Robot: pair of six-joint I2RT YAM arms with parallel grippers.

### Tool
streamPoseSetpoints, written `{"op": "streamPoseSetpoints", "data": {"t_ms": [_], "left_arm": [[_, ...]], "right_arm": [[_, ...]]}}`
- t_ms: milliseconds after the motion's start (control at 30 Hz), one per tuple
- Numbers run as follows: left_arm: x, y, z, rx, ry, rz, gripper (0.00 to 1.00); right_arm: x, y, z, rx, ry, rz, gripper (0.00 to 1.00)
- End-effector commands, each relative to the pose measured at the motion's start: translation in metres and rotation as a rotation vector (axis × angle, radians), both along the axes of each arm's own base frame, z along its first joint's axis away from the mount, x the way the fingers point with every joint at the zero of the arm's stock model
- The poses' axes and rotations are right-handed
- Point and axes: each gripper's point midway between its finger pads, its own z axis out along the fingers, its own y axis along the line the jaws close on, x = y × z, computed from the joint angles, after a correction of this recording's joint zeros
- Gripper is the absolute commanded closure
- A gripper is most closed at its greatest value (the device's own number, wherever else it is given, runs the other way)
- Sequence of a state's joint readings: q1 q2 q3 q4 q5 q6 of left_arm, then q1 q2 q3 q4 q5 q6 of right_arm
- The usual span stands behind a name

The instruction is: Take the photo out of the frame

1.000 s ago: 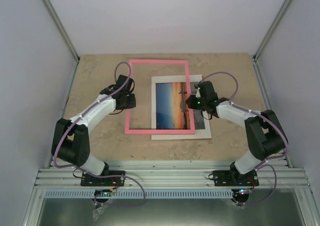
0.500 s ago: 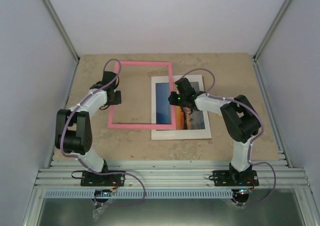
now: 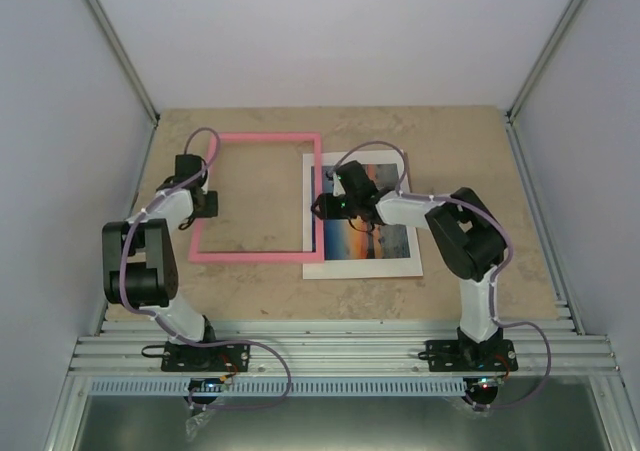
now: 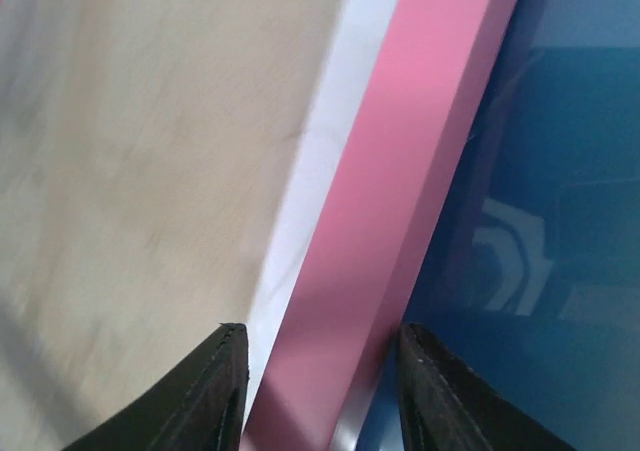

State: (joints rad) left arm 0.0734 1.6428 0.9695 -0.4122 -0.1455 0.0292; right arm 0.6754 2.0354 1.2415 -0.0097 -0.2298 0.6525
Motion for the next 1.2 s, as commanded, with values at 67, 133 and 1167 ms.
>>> {"op": "streamPoseSetpoints", "data": {"t_ms": [67, 133, 1167], "left_arm": [[0.021, 0.053, 0.019, 0.175, -0.154, 0.105, 1.0], [0.018, 0.055, 0.012, 0.193, -0.131, 0.088, 1.0], [0.058, -0.006, 0.121, -0.05, -0.328, 0.192, 0.03]], "right_arm": [[-0.053, -0.012, 0.03, 0.077, -0.013, 0.259, 0.54], [-0.057, -0.028, 0.031, 0.064, -0.021, 0.245, 0.52], [-0.061, -0.123, 0.014, -0.108, -0.064, 0.067, 0.32]]}}
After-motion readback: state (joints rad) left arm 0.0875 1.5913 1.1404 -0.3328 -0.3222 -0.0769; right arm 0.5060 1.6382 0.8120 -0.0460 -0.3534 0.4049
